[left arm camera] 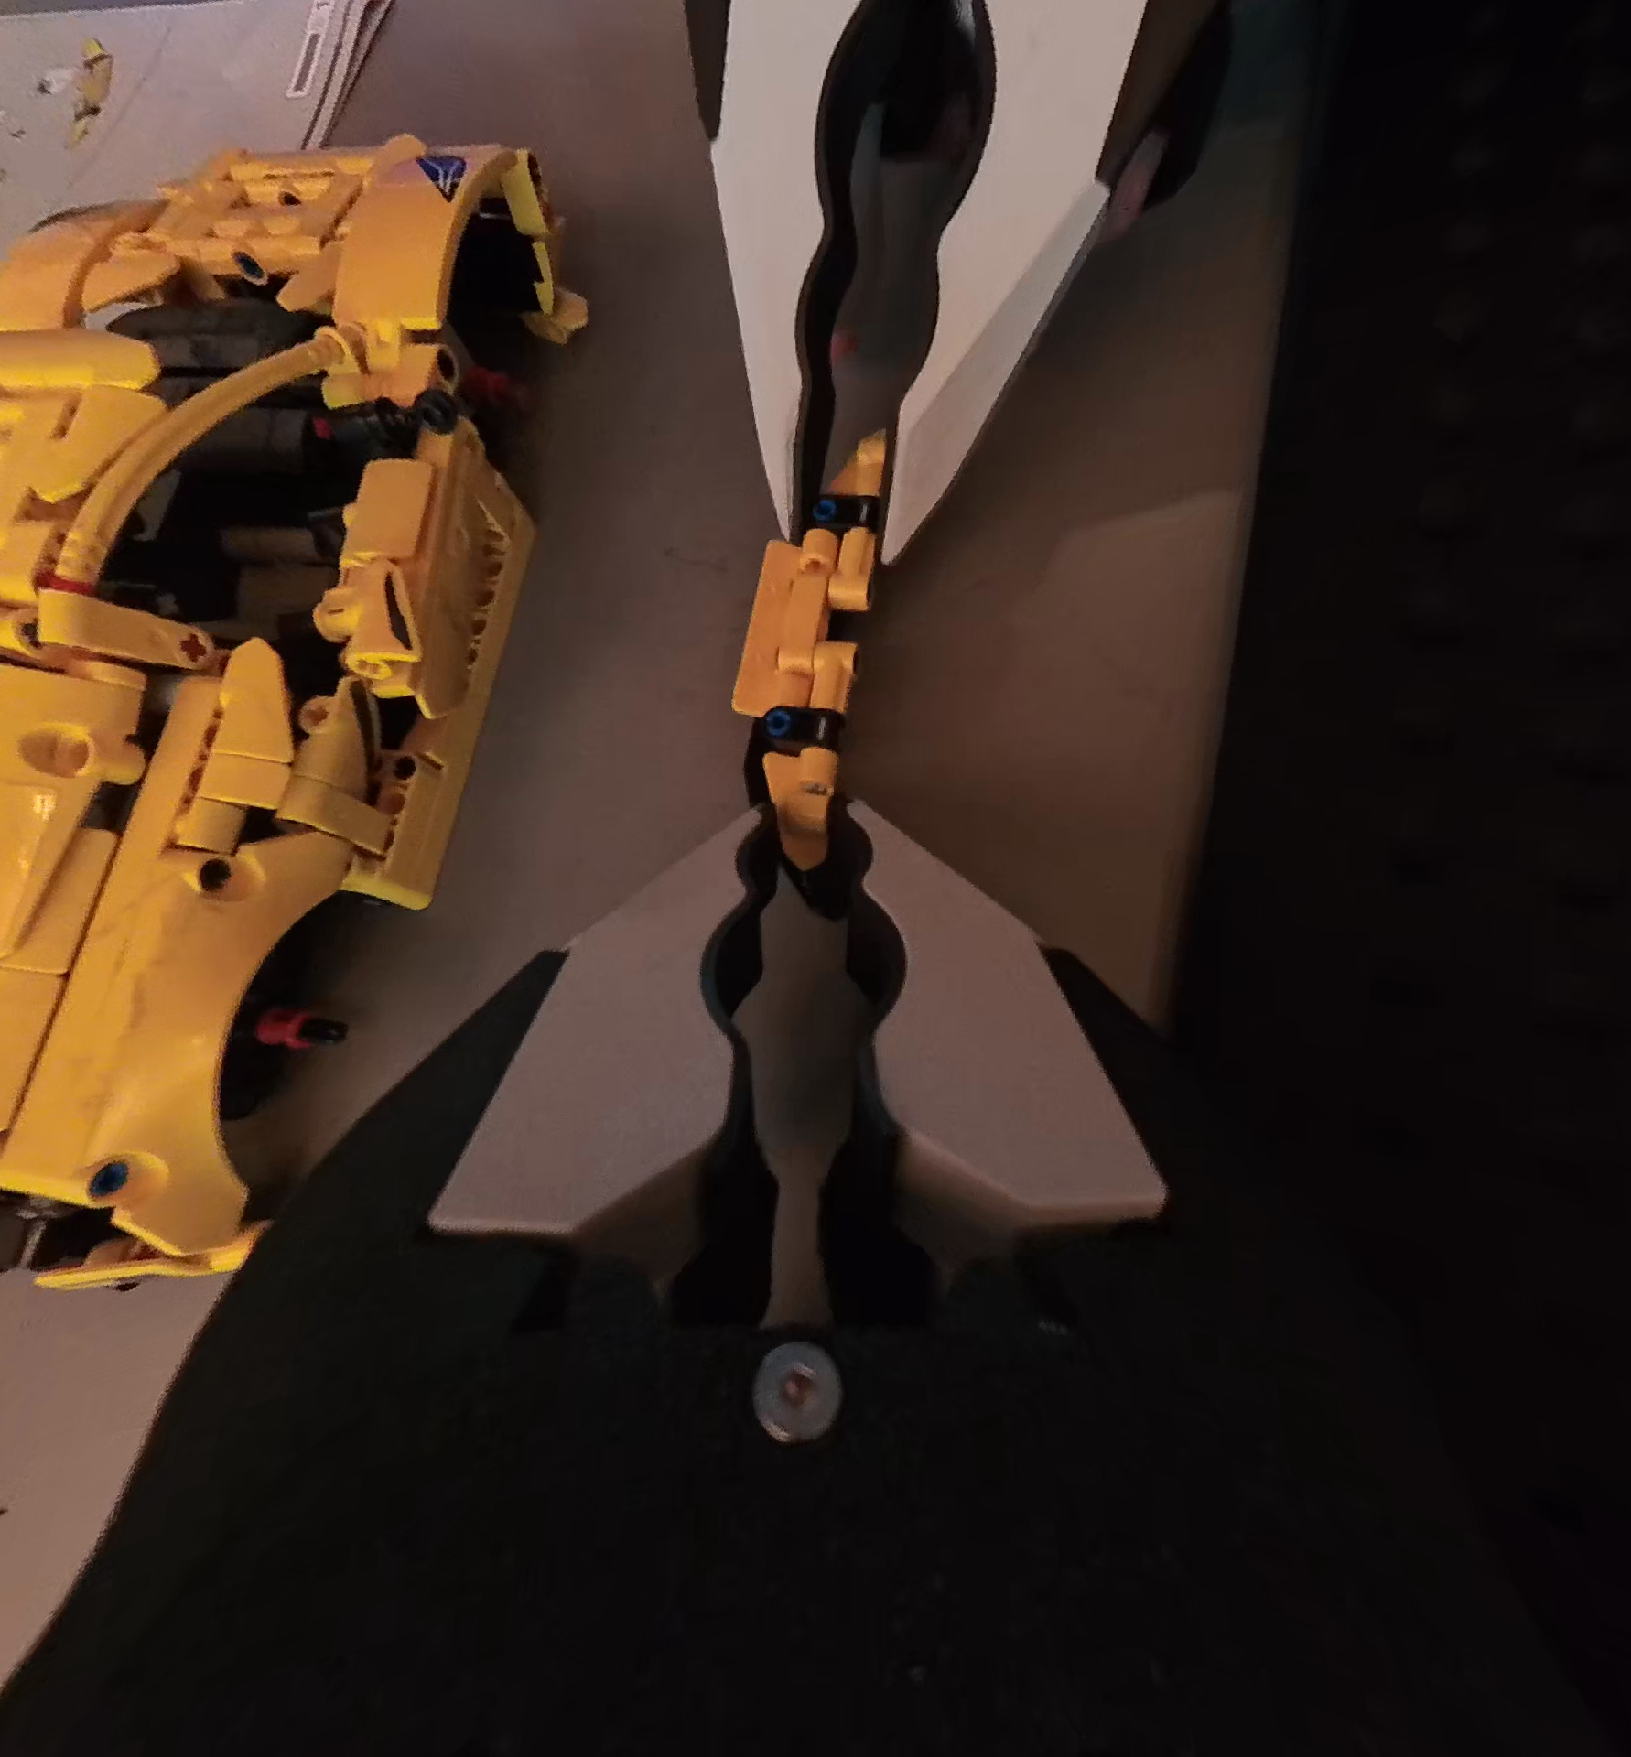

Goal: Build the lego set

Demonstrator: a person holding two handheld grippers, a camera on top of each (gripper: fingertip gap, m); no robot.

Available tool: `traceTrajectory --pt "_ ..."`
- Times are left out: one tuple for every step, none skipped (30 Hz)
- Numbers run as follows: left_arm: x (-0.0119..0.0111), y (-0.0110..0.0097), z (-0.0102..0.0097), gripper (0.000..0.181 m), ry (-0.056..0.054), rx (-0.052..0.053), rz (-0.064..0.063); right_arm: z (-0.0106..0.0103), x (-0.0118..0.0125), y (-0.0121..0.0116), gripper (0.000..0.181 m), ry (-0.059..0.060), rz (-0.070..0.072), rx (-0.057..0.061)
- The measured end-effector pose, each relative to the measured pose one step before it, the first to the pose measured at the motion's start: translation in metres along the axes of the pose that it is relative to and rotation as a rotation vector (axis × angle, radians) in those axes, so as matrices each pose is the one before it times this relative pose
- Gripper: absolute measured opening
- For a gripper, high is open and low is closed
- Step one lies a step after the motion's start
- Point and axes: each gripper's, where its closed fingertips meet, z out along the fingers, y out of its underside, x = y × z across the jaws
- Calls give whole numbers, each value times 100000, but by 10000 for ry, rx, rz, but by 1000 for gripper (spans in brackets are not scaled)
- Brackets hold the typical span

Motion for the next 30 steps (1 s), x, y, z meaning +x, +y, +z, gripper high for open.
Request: traceTrajectory --pt "-17 -8 -29 10 -21 0 34 -34 19 -41 16 15 117 -54" --pt "-122 -83 -79 10 -125 21 126 -99 44 -80 19 -2 48 91" --pt "-168 -264 -153 10 -227 107 292 -170 63 17 26 -8 66 40" --pt "-223 -423 -222 10 -346 188 469 -166 62 100 29 -51 115 -7" --pt "-383 -509 -261 10 -508 208 584 -206 227 -38 34 -19 222 142" --pt "-506 -444 -275 10 -595 168 628 -319 121 -357 41 -183 454 364" --pt "-449 -344 -248 10 -536 98 647 -397 -96 -474 48 -415 638 388" --pt "-287 -232 -168 10 -426 29 665 -430 -268 -491 55 -558 650 338" --pt "-199 -157 -107 10 -398 -20 646 -502 -402 -731 54 -581 603 426" --pt "-119 -269 -105 10 -352 41 567 -367 -329 -750 48 -429 561 410" --pt "-156 -412 -136 10 -359 144 517 -138 -445 -564 47 -423 369 278" --pt "-327 -425 -187 10 -428 144 484 -15 -359 -364 44 -284 268 170" --pt "-358 -305 -171 10 -346 92 309 77 -214 -12 41 -157 126 -12" --pt "-55 -137 -63 10 -75 64 79 135 56 107 37 48 -6 -98" --pt "80 16 16 10 51 2 -22 170 -15 116 31 76 -121 -108" --pt "39 17 8 10 5 -17 19 112 -50 171 16 130 -249 -196" --pt "-85 -58 -23 10 -86 26 -6 -23 192 -109 9 329 -362 -48" --pt "-193 -123 -65 10 -115 71 -155 -68 -57 -200 9 145 -299 72" --pt "-154 -154 -71 10 18 126 -360 -36 1 7 9 107 -181 -34" --pt "-141 -83 -56 11 102 100 -445 38 121 118 9 156 -151 -82" --pt "-113 -69 -77 11 116 68 -313 79 113 51 9 140 -119 -43" --pt "4 -56 -73 11 77 47 -20 7 -36 -106 9 46 -99 34" --pt "70 -103 -62 10 -25 53 236 -113 -36 -287 10 47 -117 147" --pt "54 -225 -29 10 -107 84 309 -159 56 -413 14 68 -114 263" --pt "21 -329 -48 9 -107 94 260 -130 38 -459 25 -11 14 343" --pt "-25 -307 -83 10 -113 114 247 -70 -122 -277 37 -198 167 250" --pt "-101 -277 -113 10 -157 125 291 42 -9 -84 51 -154 168 94" --pt "-112 -213 -118 10 -145 95 263 158 98 157 59 6 -17 -78" --pt "-51 -254 -101 10 -100 107 201 331 -366 358 58 -239 -167 -219" --pt "-43 -273 -83 10 -95 113 157 442 -693 306 55 -483 27 -209"
